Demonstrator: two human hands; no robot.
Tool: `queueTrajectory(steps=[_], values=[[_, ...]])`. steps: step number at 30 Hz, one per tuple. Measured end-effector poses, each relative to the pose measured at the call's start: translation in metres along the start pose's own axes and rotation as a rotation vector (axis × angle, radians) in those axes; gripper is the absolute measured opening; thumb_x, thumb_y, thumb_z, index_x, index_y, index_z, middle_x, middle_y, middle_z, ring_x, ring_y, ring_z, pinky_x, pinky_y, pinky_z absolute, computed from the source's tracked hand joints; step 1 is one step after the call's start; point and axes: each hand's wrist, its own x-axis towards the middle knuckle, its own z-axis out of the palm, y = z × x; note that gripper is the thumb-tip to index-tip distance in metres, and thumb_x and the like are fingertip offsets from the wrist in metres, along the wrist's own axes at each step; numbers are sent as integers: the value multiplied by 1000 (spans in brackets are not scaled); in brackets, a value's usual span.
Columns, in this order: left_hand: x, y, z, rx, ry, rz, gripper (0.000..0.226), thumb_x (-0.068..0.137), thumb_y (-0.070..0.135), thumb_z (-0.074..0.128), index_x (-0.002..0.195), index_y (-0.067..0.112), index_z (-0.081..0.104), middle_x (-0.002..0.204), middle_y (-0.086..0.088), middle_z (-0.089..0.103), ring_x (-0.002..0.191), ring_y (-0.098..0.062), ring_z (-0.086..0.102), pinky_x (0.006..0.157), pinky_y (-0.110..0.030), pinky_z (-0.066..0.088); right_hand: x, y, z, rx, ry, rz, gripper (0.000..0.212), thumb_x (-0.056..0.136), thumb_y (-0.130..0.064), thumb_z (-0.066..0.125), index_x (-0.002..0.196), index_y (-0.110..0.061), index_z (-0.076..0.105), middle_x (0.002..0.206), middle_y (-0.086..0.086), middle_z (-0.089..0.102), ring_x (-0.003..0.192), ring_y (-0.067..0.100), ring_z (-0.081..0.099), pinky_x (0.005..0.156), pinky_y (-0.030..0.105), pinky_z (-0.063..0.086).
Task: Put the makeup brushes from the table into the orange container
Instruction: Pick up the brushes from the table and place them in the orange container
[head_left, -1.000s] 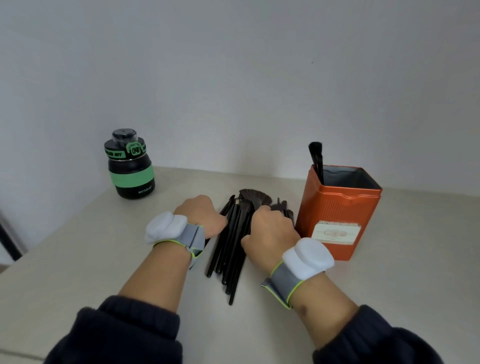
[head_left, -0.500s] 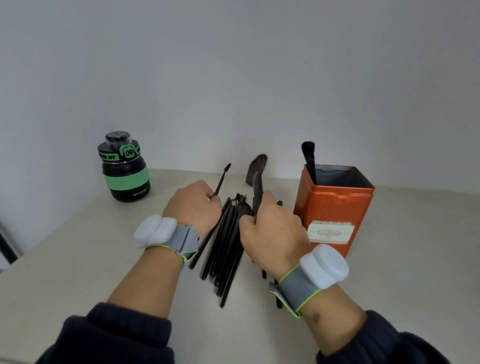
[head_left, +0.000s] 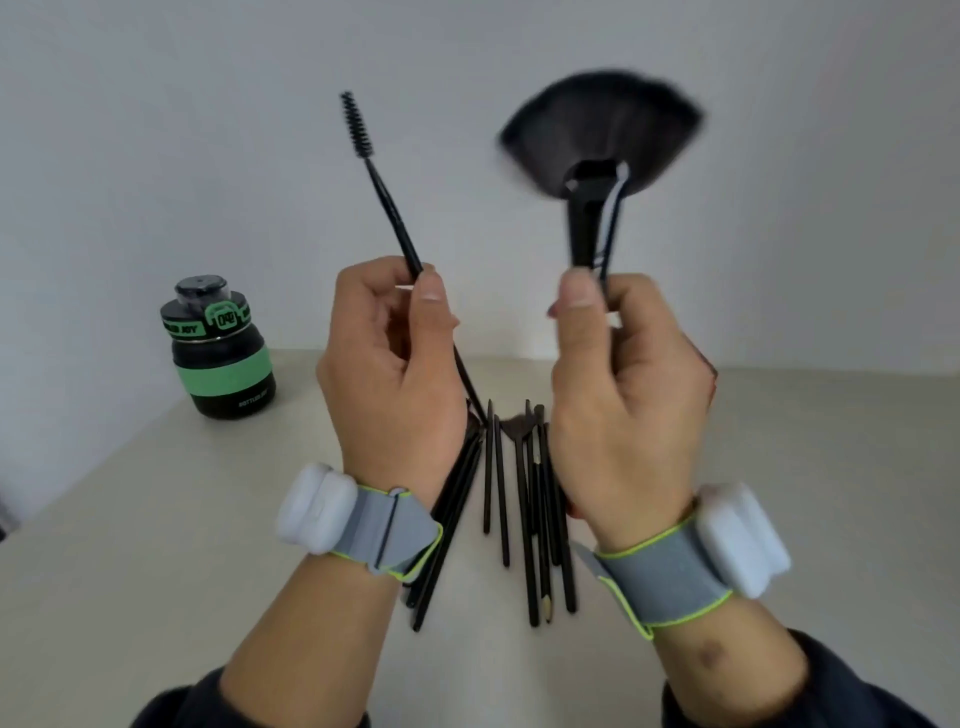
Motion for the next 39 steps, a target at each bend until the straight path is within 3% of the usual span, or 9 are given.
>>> queueTrajectory(steps=[3,10,15,19,22,26,31,36,39], values=[[-5,11,11,-151,22,25,5,99,25,48,95,28,51,71,4,64,50,-18,59,52,-28,46,13,3,-16,73,133,-27,23,99,-40,44,86,-24,54,55,-5,50,48,19,49,49,33,41],[-18,27,40,-248,-14,51,10,101,20,43,95,27,45,83,-4,67,56,-23,68,55,-33,55,34,13,-44,187,346,-127,13,105,-26,35,106,-19,46,67,11,53,59,19,49,59,32,38],[-29,21,56,-178,-94,-54,12,99,24,47,92,32,53,77,14,69,56,-16,67,58,-35,56,36,31,-48,-13,284,-59,11,103,-29,41,109,-23,47,76,-9,61,69,9,59,66,39,49],[-33,14,62,-171,-138,-131,14,90,21,53,96,34,55,71,11,69,52,-10,63,57,-29,51,34,42,-45,-143,188,37,25,93,-29,48,117,-20,52,78,-22,63,71,19,64,69,43,51],[-34,8,62,-144,-178,-189,31,85,16,57,103,40,49,73,4,69,54,-15,63,61,-38,54,31,49,-45,-211,125,35,31,97,-35,43,123,-21,53,73,-10,63,71,23,63,68,42,50],[-35,3,65,-178,-232,-270,11,91,28,52,88,39,53,72,4,68,48,-15,53,57,-36,42,28,52,-43,-286,87,-1,43,101,-46,31,108,-16,61,70,-1,63,70,29,61,65,45,47],[-38,-1,66,-141,-273,-262,21,95,39,48,83,26,58,65,8,65,46,-8,51,54,-27,42,27,53,-42,-366,43,-50,49,96,-45,35,95,-7,67,71,12,66,71,38,59,68,51,49],[-38,-3,65,-119,-298,-275,13,85,28,59,93,38,58,75,4,69,55,-14,54,58,-36,49,24,50,-42,-411,41,-65,35,89,-32,49,78,-3,64,59,5,55,64,38,55,62,44,46],[-37,-1,63,-145,-293,-270,4,86,31,59,88,34,59,76,5,68,54,-15,52,59,-35,47,23,52,-41,-471,37,-95,26,83,-21,59,62,-11,47,59,-2,42,60,31,48,59,35,31]])
